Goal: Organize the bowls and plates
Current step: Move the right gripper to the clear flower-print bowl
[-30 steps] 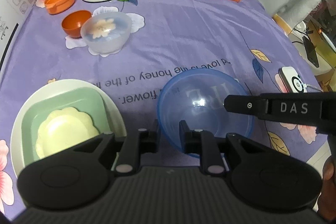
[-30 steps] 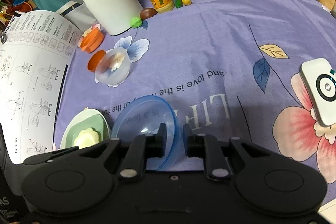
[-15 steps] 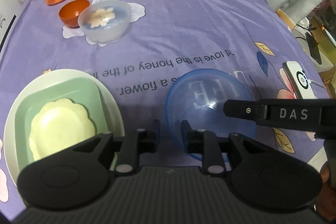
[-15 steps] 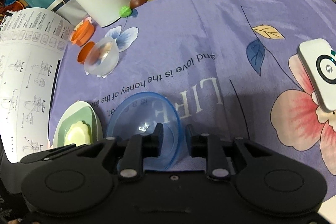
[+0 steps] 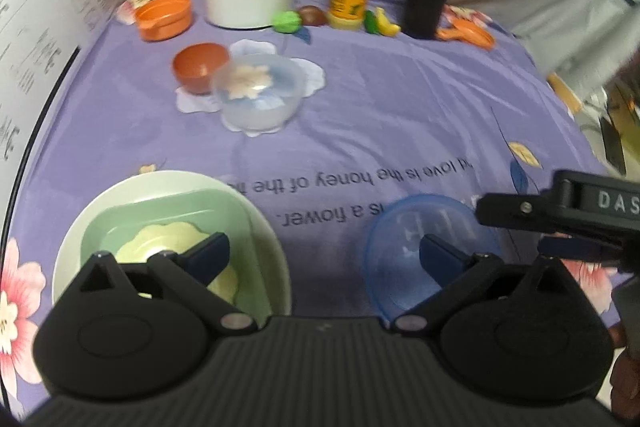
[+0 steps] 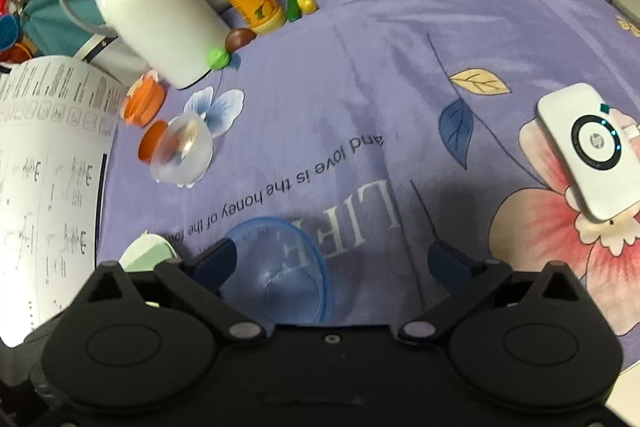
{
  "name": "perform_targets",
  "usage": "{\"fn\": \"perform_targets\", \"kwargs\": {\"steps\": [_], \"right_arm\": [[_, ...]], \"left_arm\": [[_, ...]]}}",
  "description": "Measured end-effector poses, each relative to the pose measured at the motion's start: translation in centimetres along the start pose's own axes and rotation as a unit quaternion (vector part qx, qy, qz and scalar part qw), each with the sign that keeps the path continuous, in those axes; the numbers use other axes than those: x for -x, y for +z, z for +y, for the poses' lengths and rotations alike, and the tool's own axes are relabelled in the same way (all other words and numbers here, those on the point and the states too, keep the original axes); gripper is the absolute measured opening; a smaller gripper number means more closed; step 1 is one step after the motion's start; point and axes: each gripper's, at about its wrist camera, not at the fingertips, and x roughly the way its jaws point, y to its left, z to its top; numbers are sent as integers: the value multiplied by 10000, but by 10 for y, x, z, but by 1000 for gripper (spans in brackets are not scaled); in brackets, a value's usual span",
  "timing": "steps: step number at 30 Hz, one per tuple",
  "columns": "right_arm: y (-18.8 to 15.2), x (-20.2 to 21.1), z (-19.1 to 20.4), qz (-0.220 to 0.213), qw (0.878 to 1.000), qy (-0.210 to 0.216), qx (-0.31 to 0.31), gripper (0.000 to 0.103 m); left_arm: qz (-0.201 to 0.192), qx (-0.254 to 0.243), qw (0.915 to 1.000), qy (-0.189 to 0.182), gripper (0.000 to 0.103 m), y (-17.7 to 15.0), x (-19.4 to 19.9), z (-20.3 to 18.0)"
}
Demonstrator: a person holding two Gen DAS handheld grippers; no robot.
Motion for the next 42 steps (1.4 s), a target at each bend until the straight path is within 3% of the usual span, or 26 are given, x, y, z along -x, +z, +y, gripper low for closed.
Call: {"fn": "perform_targets", "kwargs": {"steps": [10, 18, 27, 37, 42], "right_arm": [[2, -1, 5, 33, 10000, -57, 2, 103], [18, -6, 35, 14, 9994, -5, 341, 103], [42, -37, 83, 151, 9976, 78, 678, 103], [79, -76, 117, 95, 9980, 162, 599, 103], [95, -98, 130, 64, 9970, 153, 751, 91]], "left_arm": [[-107, 340, 9994, -3, 103, 3, 3, 23], [-259, 620, 9976, 191, 103, 19, 1, 57], [-378, 866, 9944, 474, 103, 42, -15, 101], [-439, 853, 9940, 519, 103, 77, -43, 110], [-337, 793, 9951, 489, 103, 93, -65, 106]]}}
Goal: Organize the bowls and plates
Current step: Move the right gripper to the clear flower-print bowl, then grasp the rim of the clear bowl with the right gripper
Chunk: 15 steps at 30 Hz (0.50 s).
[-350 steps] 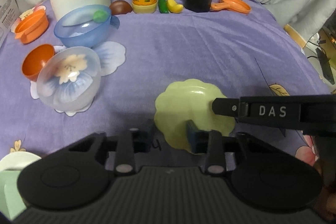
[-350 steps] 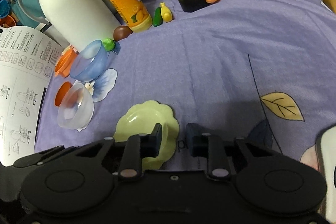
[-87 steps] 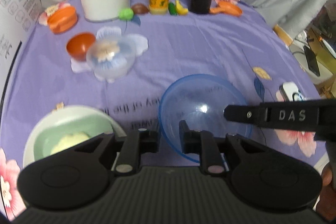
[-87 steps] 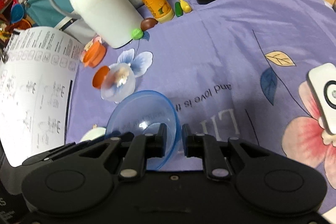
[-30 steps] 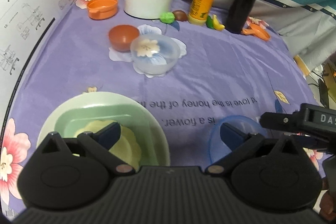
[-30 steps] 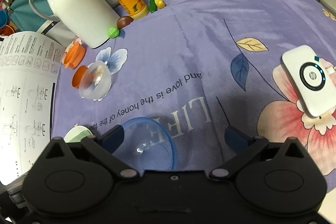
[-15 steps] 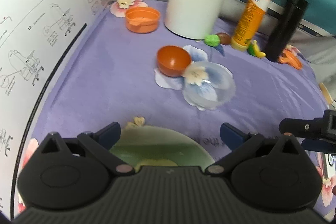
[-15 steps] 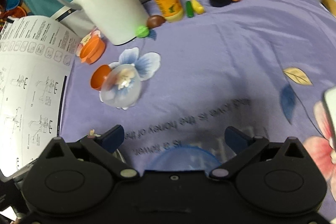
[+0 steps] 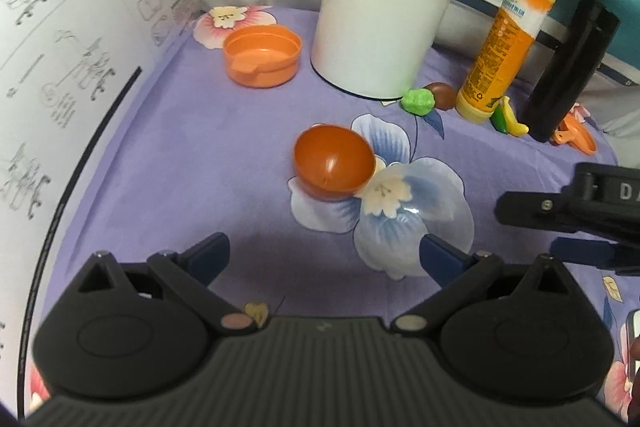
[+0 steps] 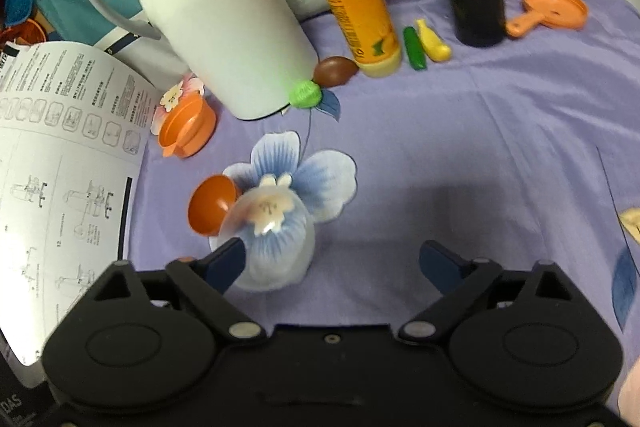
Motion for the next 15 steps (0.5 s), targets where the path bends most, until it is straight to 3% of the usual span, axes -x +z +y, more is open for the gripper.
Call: {"fn": "perform_targets", "kwargs": {"steps": [6, 8, 10, 15], "right_arm": [[7, -26, 6, 158, 9998, 109, 59, 76], [8, -34, 8, 229, 9996, 148, 86, 66], [8, -40, 9, 267, 9995, 170, 93, 63], [9, -55, 9, 386, 9990, 224, 23, 39]], "left_arm": [[141, 6, 9999, -85, 92, 7, -22, -8], [183, 22, 9998, -117, 81, 8, -27, -9], [271, 51, 9994, -190, 73, 9, -32, -10], [368, 22, 9990, -251, 58, 9, -41, -15]]}}
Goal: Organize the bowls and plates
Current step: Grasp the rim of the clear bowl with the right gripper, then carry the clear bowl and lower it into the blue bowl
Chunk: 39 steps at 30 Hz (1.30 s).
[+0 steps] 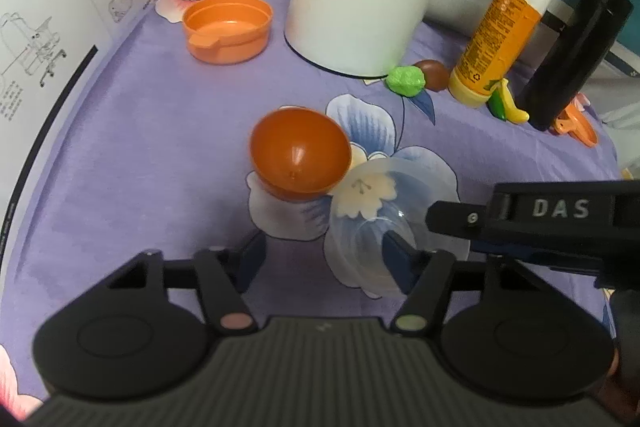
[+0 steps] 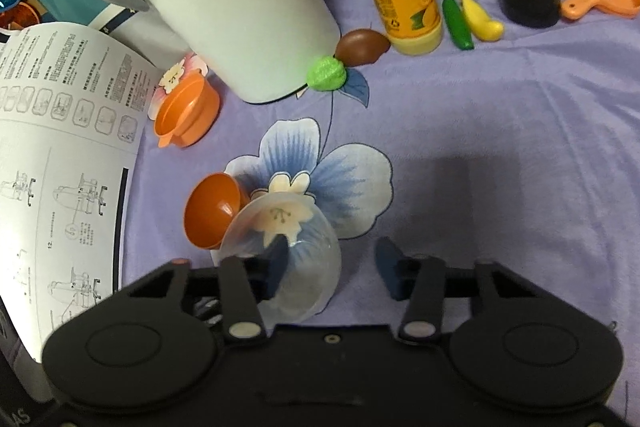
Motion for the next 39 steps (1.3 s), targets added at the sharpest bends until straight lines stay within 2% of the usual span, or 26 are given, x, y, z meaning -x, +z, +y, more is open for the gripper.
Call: {"fn": "perform_targets", "kwargs": {"steps": [5, 8, 24, 39], "right_arm": [[-2, -9, 3, 70, 9999, 99, -5, 23], [-3, -10, 5, 88, 9998, 164, 27, 19], [-15, 15, -3, 16, 9998, 199, -14, 19], [-42, 81, -14, -226, 9990, 380, -49, 19]], "left_arm": [[108, -49, 9999, -66, 29, 0, -5, -6], [111, -111, 9999, -3, 25, -3, -6, -9], [1, -197, 9998, 16, 23, -14, 19, -19], [-160, -396, 9990, -101, 23, -36, 78, -42]]}}
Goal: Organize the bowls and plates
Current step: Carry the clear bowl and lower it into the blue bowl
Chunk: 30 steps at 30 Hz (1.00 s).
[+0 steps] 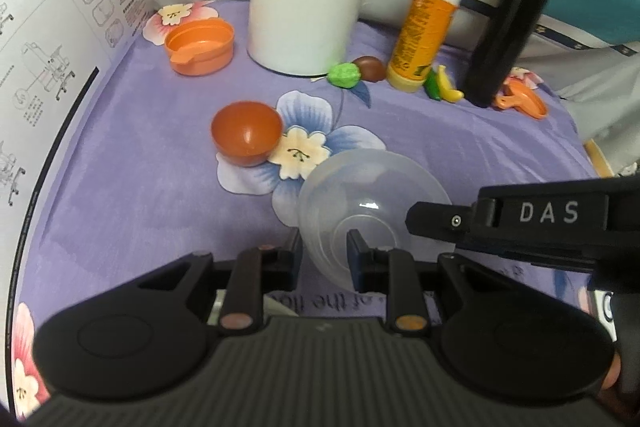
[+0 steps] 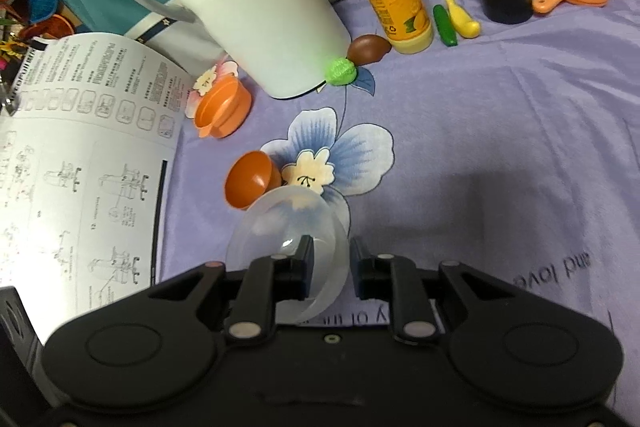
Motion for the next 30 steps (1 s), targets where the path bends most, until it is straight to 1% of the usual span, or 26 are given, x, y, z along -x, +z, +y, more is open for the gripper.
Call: {"fn": "perform_targets", "kwargs": {"steps": [6, 16, 23, 30], "right_arm": [[-21, 38, -10, -132, 9999, 16, -22, 19], [-63, 93, -36, -350, 9993, -89, -20, 19], [-87, 119, -62, -396, 9989, -175, -155, 20], [-99, 115, -77, -269, 9990, -233, -276, 20]], "left_arm": [[-135, -164, 9997, -120, 23, -20, 30, -19], [-165, -564, 9976, -362, 23, -57, 66, -53], [-35, -879, 9952, -430, 23, -81, 69, -78], [134, -1064, 9937, -338, 23, -93, 61, -88]]}}
